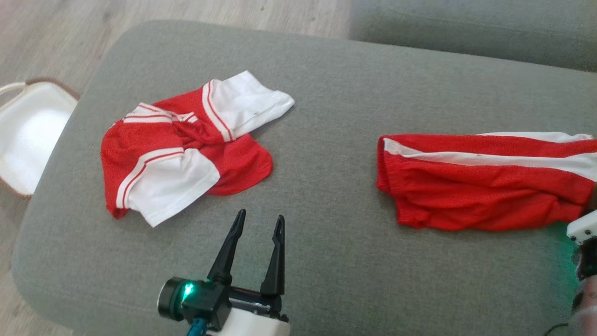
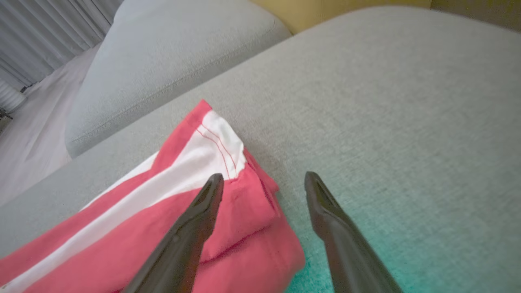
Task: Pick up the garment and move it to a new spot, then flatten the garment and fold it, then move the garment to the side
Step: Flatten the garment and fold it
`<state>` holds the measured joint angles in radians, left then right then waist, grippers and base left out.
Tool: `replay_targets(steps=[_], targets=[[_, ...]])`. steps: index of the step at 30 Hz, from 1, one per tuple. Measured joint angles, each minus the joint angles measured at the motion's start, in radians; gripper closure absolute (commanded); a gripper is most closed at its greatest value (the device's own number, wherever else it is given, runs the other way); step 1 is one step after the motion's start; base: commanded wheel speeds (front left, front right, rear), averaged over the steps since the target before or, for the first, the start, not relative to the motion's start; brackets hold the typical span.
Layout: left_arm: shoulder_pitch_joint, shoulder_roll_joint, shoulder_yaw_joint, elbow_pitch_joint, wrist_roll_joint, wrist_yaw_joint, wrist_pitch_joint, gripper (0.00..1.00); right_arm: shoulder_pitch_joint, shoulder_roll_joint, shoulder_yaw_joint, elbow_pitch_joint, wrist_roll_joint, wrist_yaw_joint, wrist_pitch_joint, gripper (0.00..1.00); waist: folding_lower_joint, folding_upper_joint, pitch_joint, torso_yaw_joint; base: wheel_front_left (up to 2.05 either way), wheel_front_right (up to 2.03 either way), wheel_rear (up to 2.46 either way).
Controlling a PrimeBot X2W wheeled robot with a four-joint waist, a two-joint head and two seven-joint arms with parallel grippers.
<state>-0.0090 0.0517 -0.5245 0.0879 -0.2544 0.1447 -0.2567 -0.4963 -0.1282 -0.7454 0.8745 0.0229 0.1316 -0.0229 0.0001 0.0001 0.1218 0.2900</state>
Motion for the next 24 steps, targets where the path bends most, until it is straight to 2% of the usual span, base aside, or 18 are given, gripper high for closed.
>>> replay_targets(steps=[7,8,9,10,16,24], targets=[[-0.016,0.0,-0.021,-0.003,-0.025,0.0,0.0,0.0,-0.098,-0.02,-0.165,0.135,-0.104,0.0,0.063,0.0,0.0,0.0,0.049,0.024,0.0,0.0,0.0],[-0.019,0.0,-0.021,-0.003,-0.027,0.0,0.0,0.0,-0.119,-0.02,-0.166,0.149,-0.103,0.0,0.064,0.41,0.0,0.0,0.051,0.02,0.0,0.0,0.0],[-0.023,0.0,-0.021,-0.003,-0.027,0.001,0.0,0.0,-0.138,-0.02,-0.165,0.164,-0.102,0.0,0.064,0.87,0.0,0.0,0.052,0.014,0.0,0.0,0.0],[-0.029,0.0,-0.02,-0.003,-0.027,0.002,0.0,0.0,-0.152,-0.018,-0.157,0.178,-0.102,0.0,0.062,1.0,0.0,0.0,0.052,0.008,0.0,0.0,0.0],[-0.032,0.0,-0.015,0.003,-0.027,0.0,0.0,0.0,-0.162,-0.004,-0.081,0.225,-0.099,0.0,-0.005,1.0,0.0,0.0,0.042,-0.032,0.0,0.0,0.0],[-0.026,0.0,0.004,0.008,-0.027,-0.005,0.0,0.0,-0.16,-0.018,0.022,0.255,-0.037,0.0,-0.067,1.0,-0.0001,0.0,0.0,-0.129,0.0,0.0,0.0]])
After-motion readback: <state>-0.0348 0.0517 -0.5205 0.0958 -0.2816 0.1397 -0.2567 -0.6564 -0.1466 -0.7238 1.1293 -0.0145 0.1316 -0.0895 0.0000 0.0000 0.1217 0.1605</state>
